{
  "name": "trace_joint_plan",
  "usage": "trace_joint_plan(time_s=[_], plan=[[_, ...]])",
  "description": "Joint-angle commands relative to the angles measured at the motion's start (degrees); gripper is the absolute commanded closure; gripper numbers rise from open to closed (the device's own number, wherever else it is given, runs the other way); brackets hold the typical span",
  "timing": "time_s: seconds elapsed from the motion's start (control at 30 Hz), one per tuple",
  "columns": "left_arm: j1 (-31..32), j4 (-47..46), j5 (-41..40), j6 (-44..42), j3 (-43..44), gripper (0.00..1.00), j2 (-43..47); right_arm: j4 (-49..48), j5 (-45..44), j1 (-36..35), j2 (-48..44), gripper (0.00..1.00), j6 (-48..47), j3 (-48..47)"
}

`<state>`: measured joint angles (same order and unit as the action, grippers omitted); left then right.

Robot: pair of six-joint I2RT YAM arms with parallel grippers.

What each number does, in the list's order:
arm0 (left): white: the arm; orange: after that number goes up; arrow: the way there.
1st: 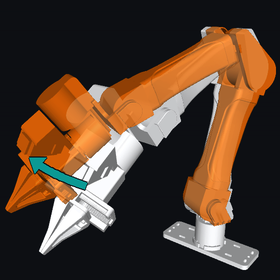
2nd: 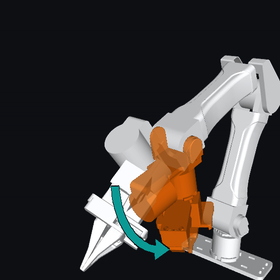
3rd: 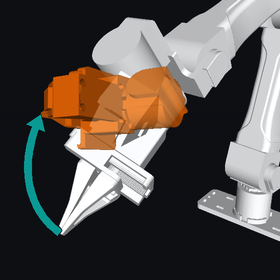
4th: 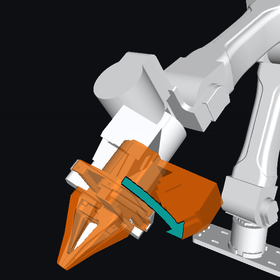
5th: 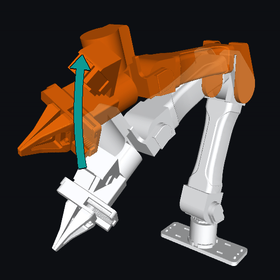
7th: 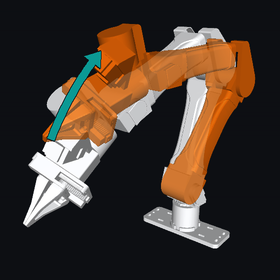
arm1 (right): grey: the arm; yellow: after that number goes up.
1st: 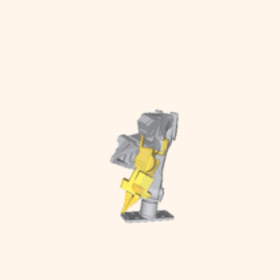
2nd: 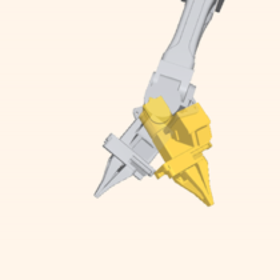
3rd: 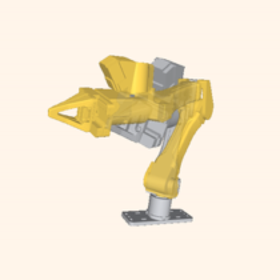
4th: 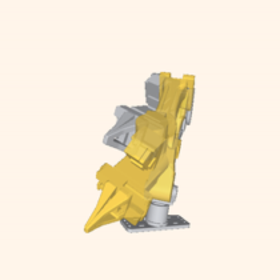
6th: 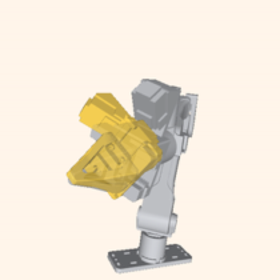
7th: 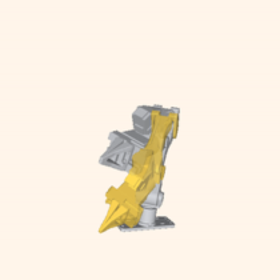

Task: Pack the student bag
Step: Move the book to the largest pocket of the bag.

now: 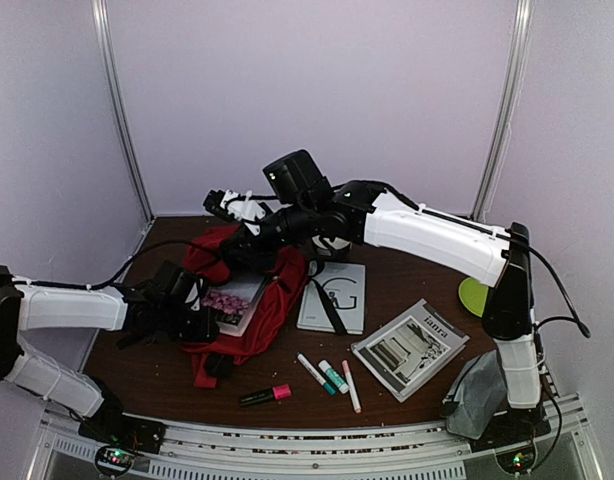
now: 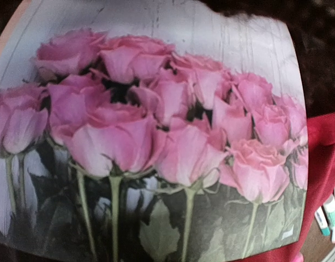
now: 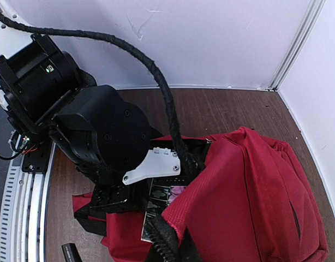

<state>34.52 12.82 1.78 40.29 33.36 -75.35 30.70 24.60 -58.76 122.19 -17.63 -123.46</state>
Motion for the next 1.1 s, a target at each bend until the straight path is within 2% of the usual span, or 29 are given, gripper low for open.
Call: trace_joint_plan(time_s=[0.0,0.1,0.23,0.37,0.63,0.8,0.9,1.07], plan=[[0.1,-22.2,-4.1,1.7,-2.5,1.00,-2.0,-2.0,2.5,-0.4,-1.2,1.00,0.6,0.1],[0.1,-29.7,-4.1,2.1,-3.8,1.00,-3.1,-2.2,2.0,-0.3,-1.2,1.00,0.5,0.1],[2.1,-30.7,-8.4,2.8,-6.1,1.00,2.6,-2.5,0.5,0.1,-1.0,1.00,-0.4,0.1],[3.6,-25.1,-12.8,4.7,-9.4,1.00,12.7,-3.1,0.4,0.7,-0.6,1.00,-0.8,-0.1],[4.7,-13.9,-13.2,8.7,-15.8,1.00,24.1,-3.2,4.7,0.4,2.1,1.00,-0.1,-4.7],[5.2,-4.2,-14.2,8.9,-16.8,1.00,33.0,-2.9,6.9,-0.3,2.2,1.00,-0.7,-5.3],[5.3,-1.0,-14.7,9.1,-18.6,1.00,34.3,-2.8,9.5,-0.3,2.6,1.00,-1.2,-6.0],[5.3,-9.0,-13.8,8.0,-19.8,1.00,27.2,-2.0,13.6,-0.9,3.1,1.00,-1.8,-7.5]])
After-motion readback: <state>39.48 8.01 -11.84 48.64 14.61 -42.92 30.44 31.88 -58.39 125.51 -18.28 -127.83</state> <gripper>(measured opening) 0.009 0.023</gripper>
